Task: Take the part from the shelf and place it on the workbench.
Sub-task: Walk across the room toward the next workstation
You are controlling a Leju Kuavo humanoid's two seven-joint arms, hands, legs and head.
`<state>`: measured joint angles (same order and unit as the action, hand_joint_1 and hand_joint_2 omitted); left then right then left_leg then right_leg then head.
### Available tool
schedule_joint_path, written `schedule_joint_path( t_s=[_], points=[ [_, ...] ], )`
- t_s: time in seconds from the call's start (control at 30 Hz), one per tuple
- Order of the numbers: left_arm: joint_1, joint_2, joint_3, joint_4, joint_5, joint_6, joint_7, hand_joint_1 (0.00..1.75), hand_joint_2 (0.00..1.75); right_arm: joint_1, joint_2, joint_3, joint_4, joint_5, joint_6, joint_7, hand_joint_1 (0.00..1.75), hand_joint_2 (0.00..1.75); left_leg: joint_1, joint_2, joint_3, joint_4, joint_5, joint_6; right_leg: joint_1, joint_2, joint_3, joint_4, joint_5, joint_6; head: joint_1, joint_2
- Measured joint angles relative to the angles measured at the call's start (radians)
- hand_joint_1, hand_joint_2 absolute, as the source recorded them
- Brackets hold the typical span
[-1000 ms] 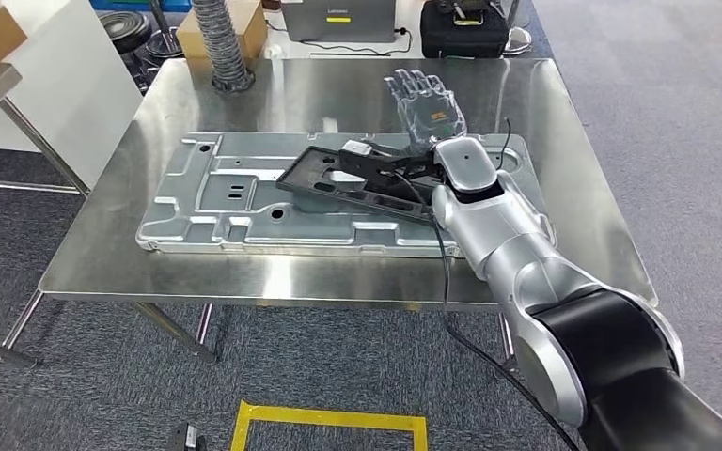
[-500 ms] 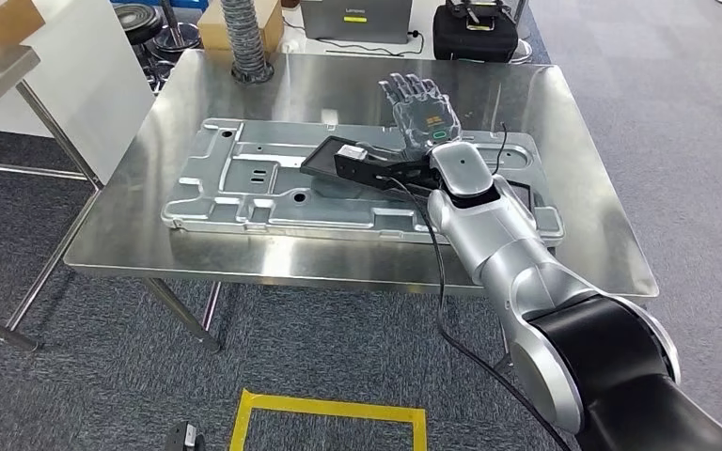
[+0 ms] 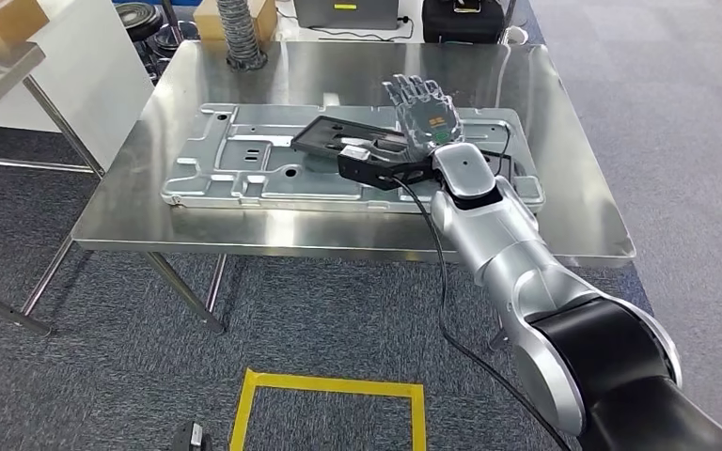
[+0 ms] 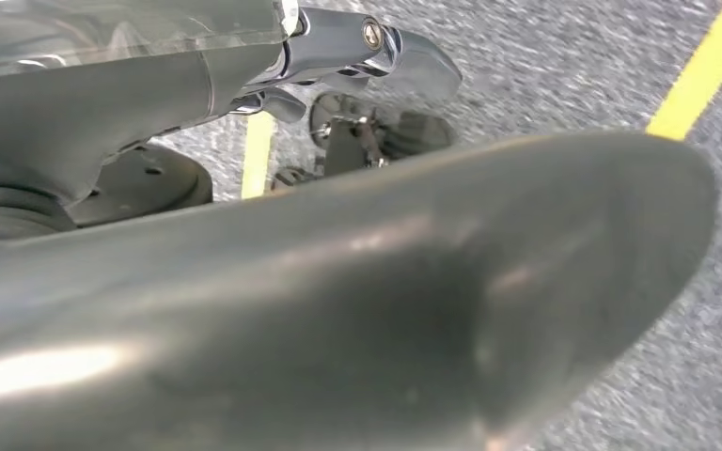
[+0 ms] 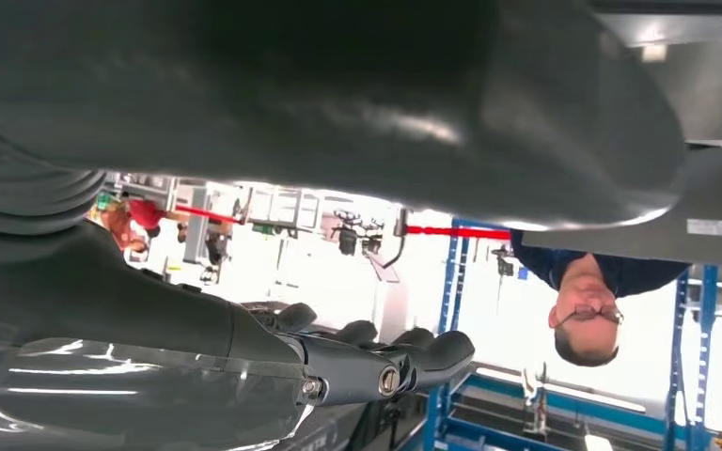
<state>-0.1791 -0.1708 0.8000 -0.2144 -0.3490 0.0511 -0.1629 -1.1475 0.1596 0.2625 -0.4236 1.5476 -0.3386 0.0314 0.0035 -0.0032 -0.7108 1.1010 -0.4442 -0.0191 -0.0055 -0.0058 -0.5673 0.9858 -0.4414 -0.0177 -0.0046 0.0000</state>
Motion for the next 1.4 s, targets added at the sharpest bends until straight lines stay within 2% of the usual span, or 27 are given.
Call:
schedule_joint_path(
  t_s=[0.07, 0.1, 0.13, 0.2, 0.27, 0.33, 0.4, 0.43, 0.47, 0.53, 0.57, 0.6, 0.63, 0.67, 0.73, 0.8, 0.83, 0.9, 0.93, 1.0, 1.07, 1.1, 1.13, 1.17, 1.23, 1.3, 1.4],
  points=[
    [0.0, 0.0, 0.0, 0.0, 0.0, 0.0, -0.001, 0.0, 0.0, 0.001, 0.0, 0.0, 0.0, 0.0, 0.002, -0.002, 0.0, 0.0, 0.003, 0.0, -0.033, 0.134, -0.084, -0.007, 0.001, -0.001, -0.029, 0.002, 0.021, -0.002, -0.001, 0.0],
    [0.0, 0.0, 0.0, 0.0, 0.0, 0.0, -0.002, 0.0, 0.0, 0.002, 0.0, 0.0, 0.0, 0.0, 0.003, -0.003, 0.0, 0.0, 0.005, 0.0, -0.036, 0.178, -0.094, -0.009, 0.001, -0.001, -0.044, 0.003, 0.032, -0.002, 0.0, 0.0],
    [0.0, 0.0, 0.0, 0.0, 0.0, 0.0, -0.004, 0.0, 0.0, 0.003, 0.0, 0.0, 0.0, 0.0, 0.005, -0.005, 0.0, 0.0, 0.006, 0.0, -0.021, 0.19, -0.082, -0.01, 0.001, 0.0, -0.06, 0.006, 0.042, 0.0, -0.001, 0.0],
    [-0.001, 0.0, 0.0, 0.0, 0.0, 0.0, -0.007, 0.0, 0.0, 0.004, 0.0, 0.0, -0.001, 0.0, 0.009, -0.009, 0.0, 0.0, 0.008, 0.0, 0.062, 0.105, -0.038, -0.009, 0.0, 0.0, -0.088, 0.013, 0.061, 0.006, -0.001, 0.0],
    [-0.003, 0.0, 0.0, 0.0, 0.0, 0.0, -0.009, 0.0, 0.0, 0.003, 0.0, 0.0, -0.006, -0.001, 0.011, -0.012, 0.0, 0.0, 0.005, -0.001, 0.157, -0.028, -0.042, -0.002, 0.002, 0.001, -0.106, 0.018, 0.077, 0.016, 0.0, 0.0],
    [-0.003, 0.0, 0.0, 0.0, 0.0, 0.0, -0.01, 0.0, 0.0, 0.001, 0.0, 0.0, -0.01, -0.002, 0.011, -0.014, 0.0, 0.0, -0.001, -0.003, 0.187, -0.088, -0.059, 0.012, 0.002, -0.001, -0.112, 0.017, 0.092, 0.027, -0.001, 0.0],
    [-0.002, 0.0, 0.0, 0.0, 0.0, -0.001, -0.011, 0.0, 0.0, 0.0, 0.0, 0.0, -0.01, -0.002, 0.011, -0.015, 0.0, 0.0, 0.0, -0.002, 0.177, -0.094, -0.044, 0.03, 0.0, 0.001, -0.116, 0.018, 0.099, 0.039, -0.003, 0.0],
    [-0.001, 0.0, 0.0, 0.0, 0.0, -0.001, -0.011, 0.0, 0.0, 0.001, 0.0, 0.0, -0.01, -0.002, 0.011, -0.014, 0.0, 0.0, 0.001, 0.0, 0.17, -0.096, -0.034, 0.039, -0.001, 0.002, -0.123, 0.031, 0.082, 0.044, -0.003, 0.0],
    [-0.001, 0.0, 0.0, 0.0, -0.001, -0.001, -0.011, 0.0, 0.0, 0.001, -0.001, -0.001, -0.01, -0.003, 0.011, -0.013, 0.0, 0.0, 0.003, 0.002, 0.161, -0.098, -0.022, 0.048, -0.002, 0.004, -0.136, 0.064, 0.046, 0.048, -0.002, 0.0],
    [-0.002, 0.0, 0.0, 0.0, -0.004, -0.001, -0.011, 0.0, 0.0, 0.003, -0.004, -0.001, -0.01, -0.003, 0.01, -0.012, 0.0, 0.0, 0.002, 0.003, 0.137, -0.098, 0.0, 0.057, -0.004, 0.005, -0.173, 0.188, -0.054, 0.053, 0.0, 0.0],
    [-0.002, 0.0, 0.0, 0.0, -0.006, -0.001, -0.011, 0.0, 0.0, 0.005, -0.006, -0.002, -0.01, -0.003, 0.01, -0.011, 0.0, 0.0, 0.0, 0.004, 0.122, -0.097, 0.01, 0.058, -0.004, 0.005, -0.189, 0.256, -0.09, 0.055, 0.0, 0.0],
    [-0.002, 0.0, 0.0, 0.0, -0.007, -0.001, -0.011, 0.0, 0.0, 0.008, -0.007, -0.002, -0.009, -0.003, 0.01, -0.011, 0.0, 0.0, -0.001, 0.004, 0.108, -0.097, 0.021, 0.058, -0.005, 0.005, -0.194, 0.304, -0.105, 0.055, 0.0, 0.0],
    [-0.002, 0.0, 0.0, 0.0, -0.008, -0.001, -0.01, 0.0, 0.0, 0.012, -0.008, -0.002, -0.009, -0.003, 0.009, -0.011, 0.0, 0.0, -0.002, 0.004, 0.095, -0.096, 0.03, 0.058, -0.005, 0.005, -0.183, 0.319, -0.099, 0.054, 0.0, 0.0],
    [-0.002, 0.0, 0.0, 0.0, -0.008, -0.001, -0.01, 0.0, 0.0, 0.014, -0.008, -0.002, -0.01, -0.003, 0.008, -0.011, 0.0, 0.0, -0.004, 0.003, 0.083, -0.095, 0.04, 0.057, -0.004, 0.005, -0.153, 0.295, -0.079, 0.05, 0.0, 0.0],
    [-0.003, -0.001, -0.001, 0.0, -0.009, -0.001, -0.009, 0.0, 0.0, 0.014, -0.009, -0.002, -0.012, -0.003, 0.007, -0.011, 0.0, 0.0, -0.008, 0.002, 0.064, -0.094, 0.056, 0.055, 0.003, 0.005, -0.05, 0.163, -0.048, 0.033, 0.0, 0.0],
    [-0.004, -0.002, -0.002, 0.0, -0.011, -0.001, -0.009, 0.0, 0.0, 0.012, -0.009, -0.003, -0.018, -0.003, 0.003, -0.01, 0.0, 0.0, -0.01, 0.003, 0.054, -0.095, 0.071, 0.046, 0.011, 0.002, 0.032, 0.04, -0.05, 0.019, 0.0, 0.0],
    [-0.005, -0.002, -0.002, 0.0, -0.012, -0.002, -0.008, 0.0, 0.0, 0.011, -0.009, -0.003, -0.021, -0.003, 0.001, -0.009, 0.0, 0.0, -0.009, 0.004, 0.052, -0.096, 0.079, 0.041, 0.014, 0.001, 0.047, 0.011, -0.055, 0.016, 0.001, 0.0],
    [-0.006, -0.003, -0.002, 0.0, -0.016, -0.002, -0.008, 0.0, 0.0, 0.012, -0.009, -0.004, -0.022, -0.003, -0.002, -0.008, 0.0, 0.0, -0.007, 0.005, 0.049, -0.099, 0.09, 0.03, 0.013, -0.002, 0.044, -0.004, -0.04, 0.01, 0.004, 0.0],
    [-0.007, -0.003, -0.003, 0.0, -0.017, -0.002, -0.008, 0.0, 0.0, 0.013, -0.009, -0.004, -0.022, -0.003, -0.003, -0.007, 0.0, 0.0, -0.006, 0.005, 0.044, -0.091, 0.08, 0.024, 0.011, -0.004, 0.04, -0.01, -0.031, 0.005, 0.005, 0.0],
    [-0.007, -0.002, -0.003, 0.0, -0.019, -0.002, -0.006, 0.0, 0.0, 0.015, -0.009, -0.004, -0.023, -0.003, -0.003, -0.007, 0.0, 0.0, -0.003, 0.003, 0.018, -0.021, 0.011, 0.013, 0.004, -0.006, 0.025, -0.019, -0.008, -0.002, 0.001, 0.0],
    [-0.007, -0.002, -0.003, 0.0, -0.02, -0.002, -0.004, 0.0, 0.0, 0.019, -0.009, -0.004, -0.023, -0.004, -0.003, -0.009, 0.0, 0.0, 0.004, 0.003, -0.017, 0.108, -0.077, 0.002, 0.003, -0.006, 0.002, -0.018, 0.01, -0.005, -0.003, 0.0],
    [-0.007, -0.002, -0.003, 0.0, -0.02, -0.002, -0.003, 0.0, 0.0, 0.023, -0.009, -0.004, -0.023, -0.005, -0.002, -0.011, 0.0, 0.0, 0.007, 0.003, -0.026, 0.16, -0.097, -0.004, 0.003, -0.006, -0.01, -0.017, 0.019, -0.004, -0.003, 0.0],
    [-0.007, -0.001, -0.003, 0.0, -0.02, -0.001, -0.003, 0.0, 0.0, 0.026, -0.009, -0.004, -0.023, -0.005, -0.002, -0.013, 0.0, 0.0, 0.01, 0.003, -0.02, 0.182, -0.095, -0.008, 0.002, -0.006, -0.022, -0.014, 0.026, -0.002, -0.003, 0.0],
    [-0.007, -0.001, -0.003, 0.0, -0.02, -0.001, -0.003, 0.0, 0.0, 0.029, -0.009, -0.004, -0.023, -0.006, -0.002, -0.015, 0.0, 0.0, 0.013, 0.003, 0.004, 0.166, -0.076, -0.011, 0.001, -0.006, -0.035, -0.01, 0.033, 0.001, -0.004, 0.0],
    [-0.008, -0.001, -0.003, 0.0, -0.019, -0.001, -0.003, 0.0, 0.0, 0.031, -0.009, -0.004, -0.025, -0.006, -0.001, -0.019, 0.0, 0.0, 0.017, 0.004, 0.095, 0.045, -0.04, -0.014, -0.001, -0.006, -0.058, 0.003, 0.043, 0.009, -0.004, 0.0],
    [-0.011, 0.0, -0.003, 0.0, -0.018, 0.0, -0.003, 0.0, 0.0, 0.029, -0.008, -0.005, -0.028, -0.008, -0.001, -0.021, 0.0, 0.0, 0.015, 0.003, 0.162, -0.064, -0.042, -0.008, 0.0, -0.007, -0.074, 0.015, 0.051, 0.02, -0.003, 0.0],
    [-0.011, -0.001, -0.003, 0.0, -0.016, 0.0, -0.004, 0.0, 0.0, 0.028, -0.007, -0.005, -0.03, -0.009, -0.002, -0.028, 0.0, 0.0, 0.011, 0.001, 0.166, -0.09, -0.043, 0.015, 0.001, -0.007, -0.083, 0.018, 0.063, 0.039, -0.002, 0.0]
  ],
)
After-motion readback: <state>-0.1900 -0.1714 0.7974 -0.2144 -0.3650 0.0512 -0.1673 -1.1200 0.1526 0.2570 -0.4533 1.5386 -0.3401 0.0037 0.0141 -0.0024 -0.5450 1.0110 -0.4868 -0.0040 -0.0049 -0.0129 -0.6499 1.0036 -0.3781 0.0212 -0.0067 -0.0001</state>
